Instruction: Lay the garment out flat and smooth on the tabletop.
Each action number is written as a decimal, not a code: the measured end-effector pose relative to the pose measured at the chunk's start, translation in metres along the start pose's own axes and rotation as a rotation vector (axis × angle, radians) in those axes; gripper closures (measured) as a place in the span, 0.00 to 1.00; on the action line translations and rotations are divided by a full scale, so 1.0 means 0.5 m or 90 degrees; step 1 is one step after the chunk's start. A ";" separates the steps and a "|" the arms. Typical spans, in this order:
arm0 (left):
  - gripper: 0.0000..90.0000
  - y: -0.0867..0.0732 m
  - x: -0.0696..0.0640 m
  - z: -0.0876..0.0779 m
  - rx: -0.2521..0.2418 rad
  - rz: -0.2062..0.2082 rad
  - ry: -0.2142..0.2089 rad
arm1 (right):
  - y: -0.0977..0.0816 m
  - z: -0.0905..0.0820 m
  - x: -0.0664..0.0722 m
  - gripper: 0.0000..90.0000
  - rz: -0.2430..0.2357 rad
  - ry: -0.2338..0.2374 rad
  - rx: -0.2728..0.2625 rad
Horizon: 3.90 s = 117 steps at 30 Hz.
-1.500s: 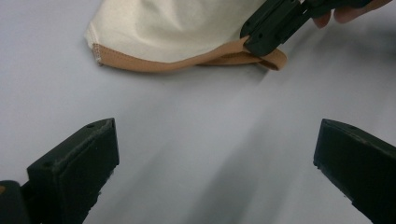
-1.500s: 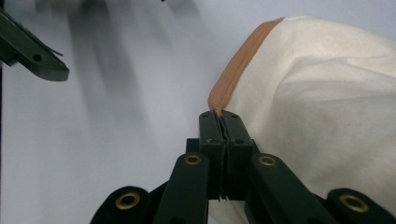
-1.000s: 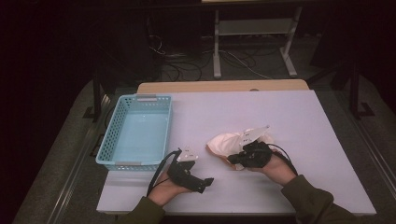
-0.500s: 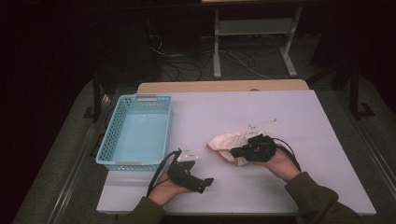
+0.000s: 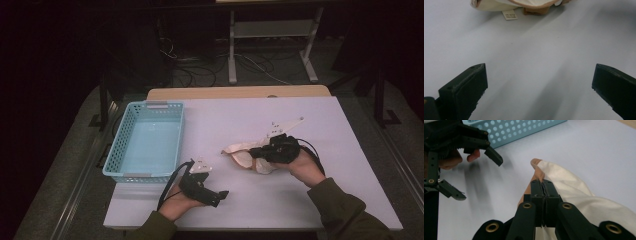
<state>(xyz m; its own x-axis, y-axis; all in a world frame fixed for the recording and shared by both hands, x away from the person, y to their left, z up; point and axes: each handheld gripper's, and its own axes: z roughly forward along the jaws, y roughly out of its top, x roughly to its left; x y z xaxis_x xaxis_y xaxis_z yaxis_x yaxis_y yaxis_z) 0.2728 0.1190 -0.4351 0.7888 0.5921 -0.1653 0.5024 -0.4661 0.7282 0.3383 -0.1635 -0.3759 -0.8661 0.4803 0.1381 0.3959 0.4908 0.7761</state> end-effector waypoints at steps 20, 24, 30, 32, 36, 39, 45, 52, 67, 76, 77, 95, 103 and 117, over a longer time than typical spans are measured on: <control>0.00 0.000 0.000 -0.001 -0.002 -0.005 -0.003 | 0.021 -0.020 -0.066 0.97 0.032 -0.032 -0.021; 0.00 0.000 -0.001 -0.001 -0.007 -0.012 -0.003 | 0.031 -0.018 -0.079 0.97 0.036 -0.041 -0.022; 0.00 -0.001 0.000 -0.001 -0.001 -0.005 -0.004 | 0.043 -0.014 -0.103 0.97 0.045 -0.051 -0.015; 0.00 -0.001 -0.001 -0.001 -0.001 -0.006 -0.004 | 0.048 -0.012 -0.111 0.97 0.052 -0.056 -0.014; 0.00 -0.001 0.000 -0.001 0.001 -0.004 -0.004 | 0.055 -0.006 -0.127 0.97 0.057 -0.064 -0.011; 0.00 -0.001 -0.001 0.000 0.002 -0.005 -0.006 | 0.060 -0.001 -0.138 0.97 0.061 -0.067 -0.009; 0.00 0.000 -0.001 0.000 0.002 -0.002 -0.004 | 0.072 0.012 -0.157 0.97 0.079 -0.080 0.002; 0.00 -0.001 0.000 -0.001 0.001 -0.005 -0.007 | 0.076 0.033 -0.180 0.97 0.089 -0.092 0.017; 0.00 -0.001 -0.001 0.001 0.004 -0.006 -0.008 | 0.078 0.028 -0.181 0.67 0.111 -0.087 0.009; 0.00 -0.001 -0.001 0.001 0.007 -0.005 -0.009 | 0.086 0.003 -0.155 0.51 0.101 -0.076 -0.005; 0.00 -0.001 -0.001 0.001 0.006 -0.005 -0.009 | 0.087 0.000 -0.151 0.51 0.098 -0.075 -0.007; 0.00 -0.002 -0.001 0.002 0.002 -0.009 -0.005 | 0.040 -0.056 -0.073 0.47 0.068 -0.048 -0.007; 0.00 -0.002 -0.001 0.002 0.001 -0.010 -0.003 | -0.018 -0.077 -0.040 0.47 0.069 -0.044 0.009; 0.00 -0.002 -0.002 0.001 -0.002 -0.013 -0.003 | -0.128 -0.087 -0.009 0.48 0.093 -0.042 0.054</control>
<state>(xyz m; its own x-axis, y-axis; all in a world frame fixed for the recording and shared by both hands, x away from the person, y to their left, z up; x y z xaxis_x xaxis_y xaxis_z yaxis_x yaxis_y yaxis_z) 0.2719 0.1187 -0.4359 0.7800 0.5982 -0.1837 0.5178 -0.4521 0.7263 0.3034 -0.2290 -0.3994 -0.7766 0.5966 0.2021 0.5428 0.4710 0.6953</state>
